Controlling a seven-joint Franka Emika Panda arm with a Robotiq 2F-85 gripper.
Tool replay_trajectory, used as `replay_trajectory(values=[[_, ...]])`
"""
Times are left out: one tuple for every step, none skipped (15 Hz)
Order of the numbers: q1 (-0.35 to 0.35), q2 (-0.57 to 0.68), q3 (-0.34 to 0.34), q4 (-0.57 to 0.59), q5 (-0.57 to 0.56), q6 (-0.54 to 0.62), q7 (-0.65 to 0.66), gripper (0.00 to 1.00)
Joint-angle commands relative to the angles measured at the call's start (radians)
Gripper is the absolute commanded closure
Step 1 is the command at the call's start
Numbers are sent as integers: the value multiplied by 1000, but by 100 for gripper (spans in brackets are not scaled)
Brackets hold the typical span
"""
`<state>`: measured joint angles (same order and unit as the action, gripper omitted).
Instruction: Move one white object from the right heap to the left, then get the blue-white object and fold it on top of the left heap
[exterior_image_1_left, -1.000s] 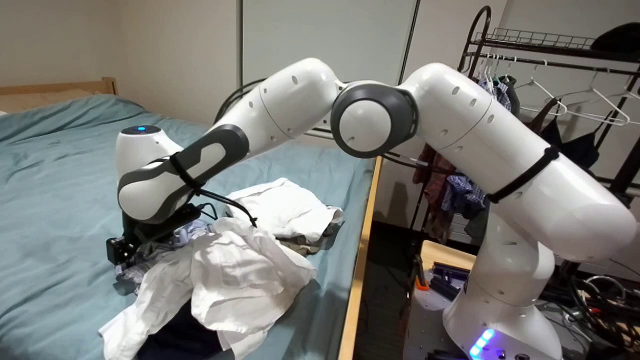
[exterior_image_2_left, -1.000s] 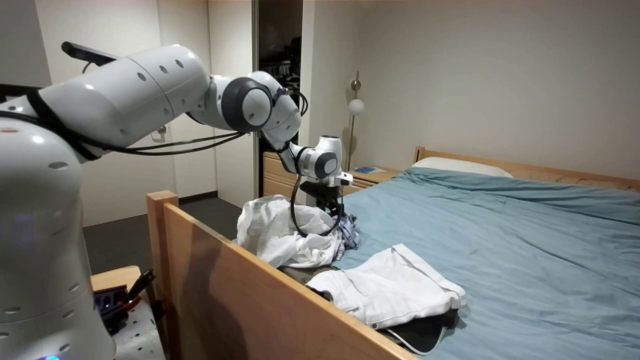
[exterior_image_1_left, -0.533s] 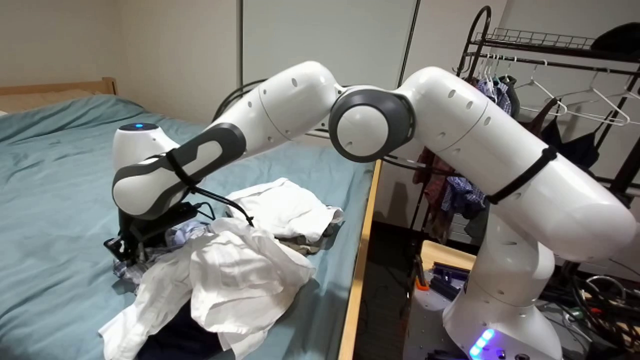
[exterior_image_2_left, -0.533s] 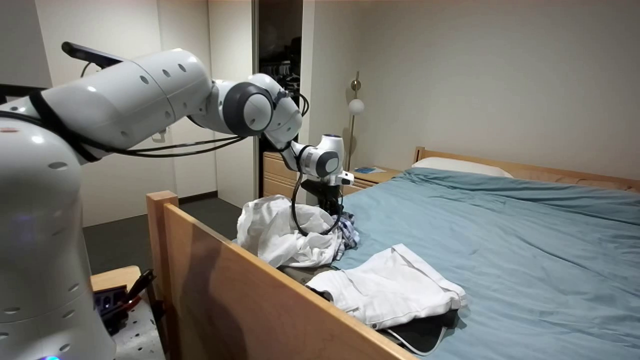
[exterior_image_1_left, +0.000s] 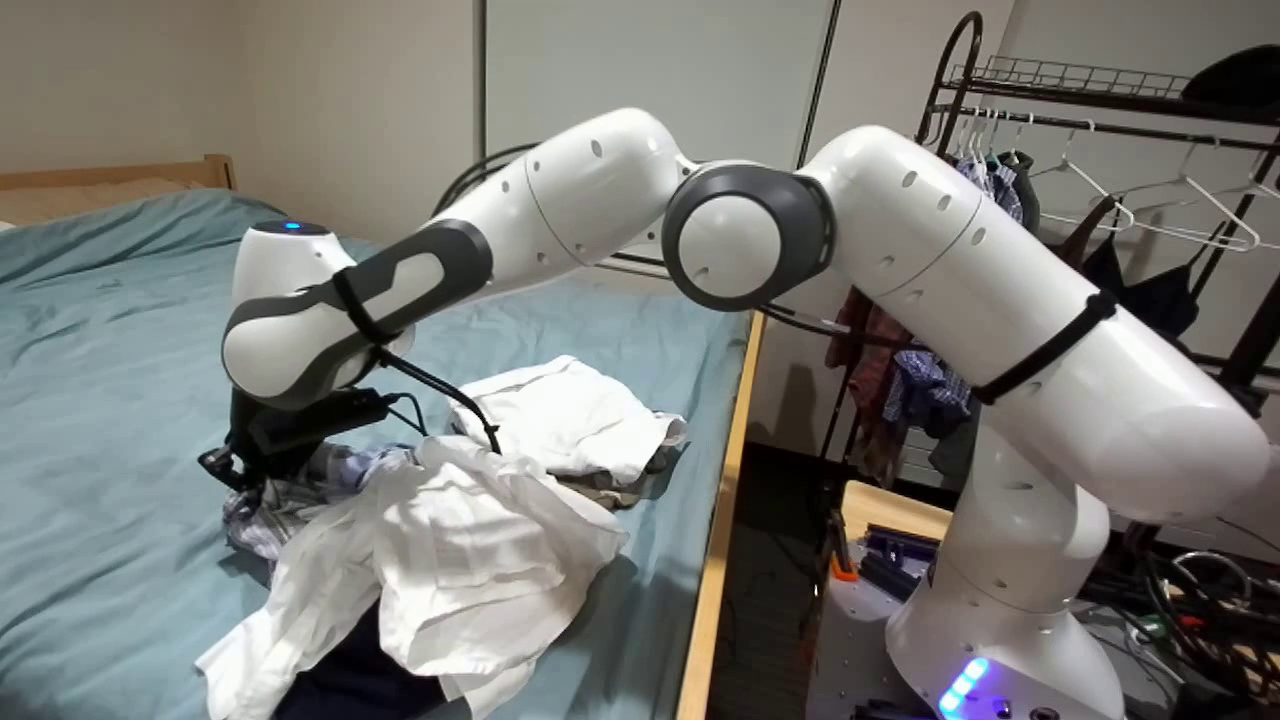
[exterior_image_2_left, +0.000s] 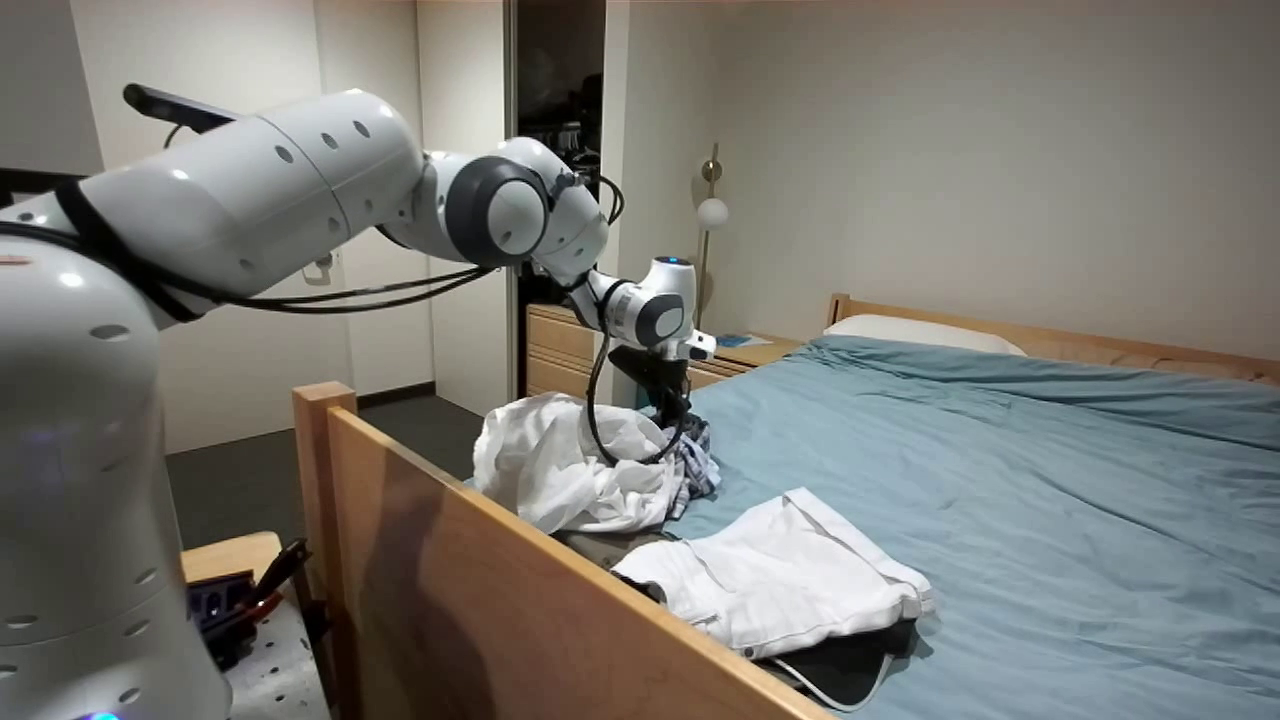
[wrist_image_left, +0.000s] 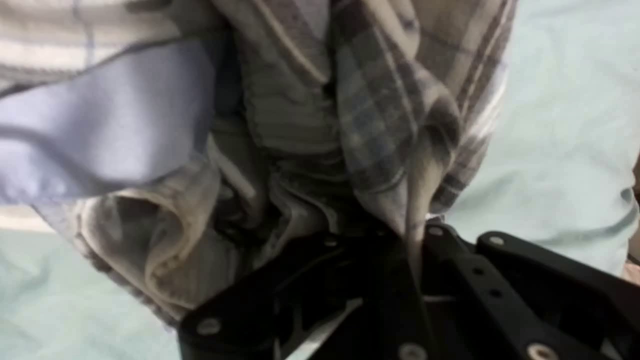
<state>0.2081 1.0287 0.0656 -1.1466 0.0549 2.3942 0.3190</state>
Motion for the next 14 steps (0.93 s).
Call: replay_trajectory(values=[[-12,-148,3,-168,46,139,17,94],[-6,-197,-8,-225,46,183,27,94],[4,-238,-22,-268,42,223,42,94],[12,-277,-33,-309,35,254,54,94],[30,-321,-58,-351,20,273,77,94],[52,-365,-88,-394,4,292,109,94],[75,-409,-117,-437,-15,304,132,94],[101,-456,-152,-483,-38,311,162,94],[133,-504,-194,-528,-68,325,202,94],[163,-552,-228,-574,-103,334,239,94],[198,-603,-270,-621,-150,340,294,94],[221,-653,-295,-658,-195,335,331,94],[239,-700,-314,-692,-246,342,376,94],[258,-746,-334,-720,-299,345,438,94]])
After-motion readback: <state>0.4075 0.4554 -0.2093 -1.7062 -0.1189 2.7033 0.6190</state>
